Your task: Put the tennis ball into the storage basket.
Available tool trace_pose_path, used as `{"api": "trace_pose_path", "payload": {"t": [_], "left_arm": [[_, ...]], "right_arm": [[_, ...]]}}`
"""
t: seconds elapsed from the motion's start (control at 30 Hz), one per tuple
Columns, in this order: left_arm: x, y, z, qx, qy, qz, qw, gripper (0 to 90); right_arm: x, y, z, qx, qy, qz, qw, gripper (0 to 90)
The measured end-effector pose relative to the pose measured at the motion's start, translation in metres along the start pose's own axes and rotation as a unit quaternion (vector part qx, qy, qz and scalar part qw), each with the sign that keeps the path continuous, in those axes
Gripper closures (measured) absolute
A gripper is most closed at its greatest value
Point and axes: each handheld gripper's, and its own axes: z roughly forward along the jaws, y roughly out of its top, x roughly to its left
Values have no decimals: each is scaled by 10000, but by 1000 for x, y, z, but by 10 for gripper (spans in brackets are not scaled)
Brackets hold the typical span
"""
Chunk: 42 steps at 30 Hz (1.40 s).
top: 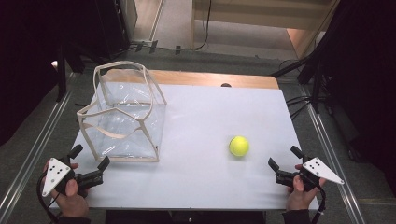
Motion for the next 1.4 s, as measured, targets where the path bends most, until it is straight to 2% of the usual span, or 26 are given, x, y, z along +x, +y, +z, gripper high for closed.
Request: {"api": "trace_pose_path", "payload": {"t": [0.07, 0.1, 0.23, 0.27, 0.47, 0.6, 0.67, 0.77, 1.07, 1.23, 1.27, 1.4], "left_arm": [[-1, 0, 0, 12, -15, 12, 10000, 0], [-3, 0, 1, 99, 10, 95, 9999, 0], [-6, 0, 3, 149, -41, 192, 9997, 0], [-6, 0, 3, 164, -54, 223, 9996, 0], [-5, 0, 2, 146, -95, 144, 9997, 0], [-3, 0, 0, 93, -169, 102, 9998, 0], [-4, 0, 1, 112, -157, 72, 9998, 0], [-4, 0, 2, 144, -149, 118, 9997, 0], [-4, 0, 3, 160, -222, 88, 9996, 0], [-4, 0, 3, 151, -282, 85, 9995, 0], [-4, -1, 3, 149, -304, 79, 9994, 0], [-4, 0, 3, 169, -307, 78, 9994, 0]], "right_arm": [[1, 0, -1, 31, 6, 60, 10000, 0], [2, 1, -1, 64, 13, 76, 9999, 0], [3, 1, -1, 37, 9, 43, 10000, 0], [4, 2, -2, 50, 27, 119, 9999, 0], [5, 4, -1, 121, -1, -27, 9999, 0], [6, 8, 0, 98, 3, -109, 9999, 38], [6, 10, 2, 150, 136, -53, 9998, 34], [9, 13, 4, 270, 250, -194, 9991, 23], [13, 30, 3, 477, 425, -337, 9974, 8], [17, 36, 5, 614, 585, -450, 9954, 8], [20, 39, 6, 731, 648, -529, 9938, 8], [23, 43, 9, 865, 711, -584, 9920, 8]]}}
